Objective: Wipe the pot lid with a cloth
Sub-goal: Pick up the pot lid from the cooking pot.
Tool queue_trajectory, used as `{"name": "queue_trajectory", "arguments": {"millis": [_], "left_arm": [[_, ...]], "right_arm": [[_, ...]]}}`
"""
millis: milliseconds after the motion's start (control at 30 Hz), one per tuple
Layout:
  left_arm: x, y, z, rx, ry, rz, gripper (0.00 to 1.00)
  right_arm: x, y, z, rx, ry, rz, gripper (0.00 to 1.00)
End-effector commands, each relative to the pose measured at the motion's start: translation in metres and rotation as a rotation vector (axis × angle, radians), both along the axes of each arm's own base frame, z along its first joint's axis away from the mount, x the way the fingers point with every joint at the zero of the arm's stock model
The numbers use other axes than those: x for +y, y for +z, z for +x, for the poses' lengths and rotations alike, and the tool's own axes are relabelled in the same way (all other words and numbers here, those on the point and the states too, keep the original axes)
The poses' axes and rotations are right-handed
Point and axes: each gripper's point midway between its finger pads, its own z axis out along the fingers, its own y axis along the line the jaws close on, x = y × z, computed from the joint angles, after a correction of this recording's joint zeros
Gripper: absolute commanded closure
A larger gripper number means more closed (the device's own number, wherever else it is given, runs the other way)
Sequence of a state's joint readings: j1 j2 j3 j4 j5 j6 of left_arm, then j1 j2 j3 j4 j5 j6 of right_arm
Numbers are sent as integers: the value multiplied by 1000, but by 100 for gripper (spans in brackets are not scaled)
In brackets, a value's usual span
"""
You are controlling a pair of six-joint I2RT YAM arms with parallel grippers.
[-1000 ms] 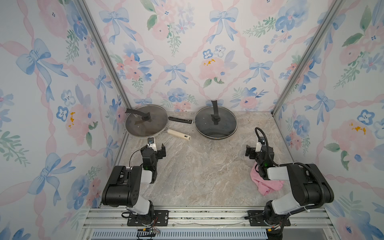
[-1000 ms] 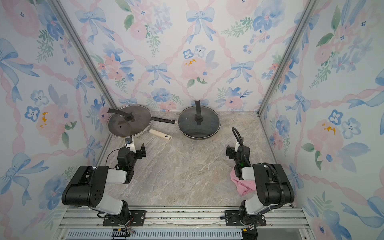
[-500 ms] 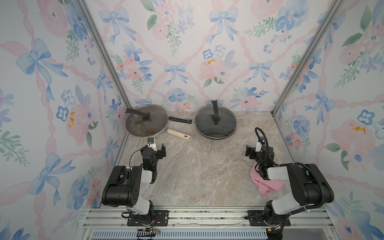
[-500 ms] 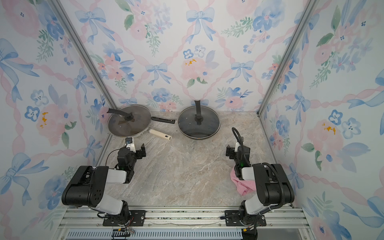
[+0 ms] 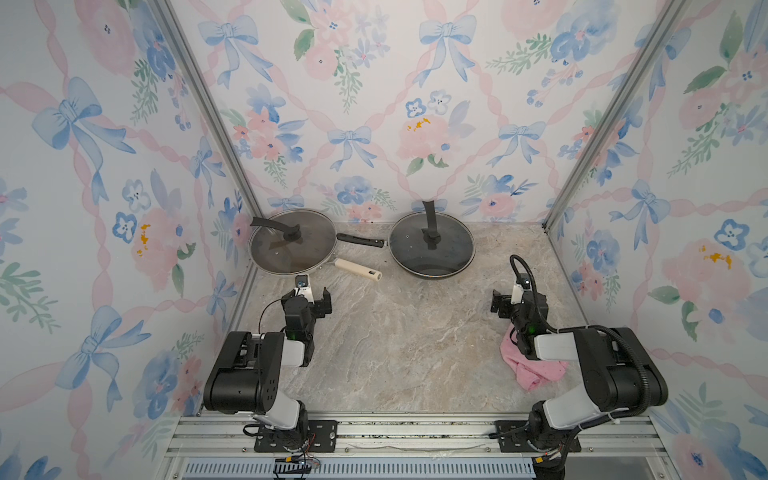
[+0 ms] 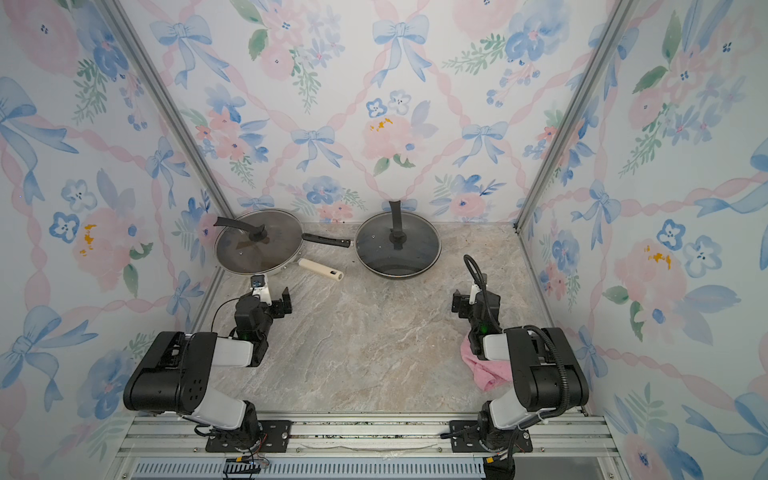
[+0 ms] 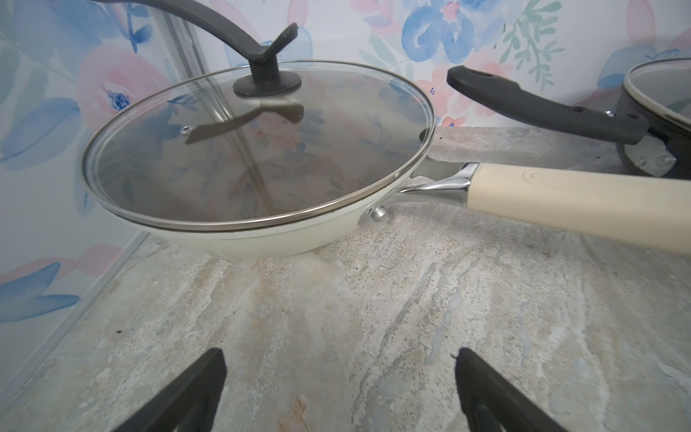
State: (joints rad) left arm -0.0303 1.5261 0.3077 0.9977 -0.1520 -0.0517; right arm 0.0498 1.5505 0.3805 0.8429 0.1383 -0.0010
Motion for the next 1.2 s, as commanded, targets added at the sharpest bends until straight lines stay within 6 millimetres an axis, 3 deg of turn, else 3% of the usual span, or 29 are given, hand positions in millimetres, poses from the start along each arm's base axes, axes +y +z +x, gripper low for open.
{"name": "queue_trajectory", "arguments": {"millis": [0,133,233,400,433,533,633,700,833,900,1000,1100,1167], "left_arm": [[-2,15,4,-46,-8,8,2],[-8,27,8,60,-11,-12,2],[-25,51,-5,49,-69,-58,2],[-62,119,-37,-40,-119,-222,2],[-67,133,-42,-57,-115,-276,2],[-88,179,-52,-102,-122,-514,2],[-124,219,-52,-112,-207,-695,2],[-150,231,-50,-61,-244,-744,2],[-187,246,-51,-10,-322,-779,2],[-196,255,-52,-34,-363,-760,2],[-200,253,-51,-23,-385,-757,2],[-203,251,-46,-12,-432,-721,2],[-193,245,-36,-11,-360,-668,2]], "right_arm": [[2,22,9,-68,2,6,3],[24,50,6,-40,120,-9,3],[40,83,-6,-32,159,27,4],[68,140,-33,49,60,337,3],[81,149,-37,68,66,400,3],[142,196,-48,64,217,581,3],[198,232,-56,50,310,705,3],[230,251,-60,46,364,740,3],[272,269,-62,3,490,813,3],[277,262,-57,45,477,849,3],[257,246,-48,104,327,845,4],[262,256,-36,28,390,799,3],[252,256,-17,-51,337,642,3]]}}
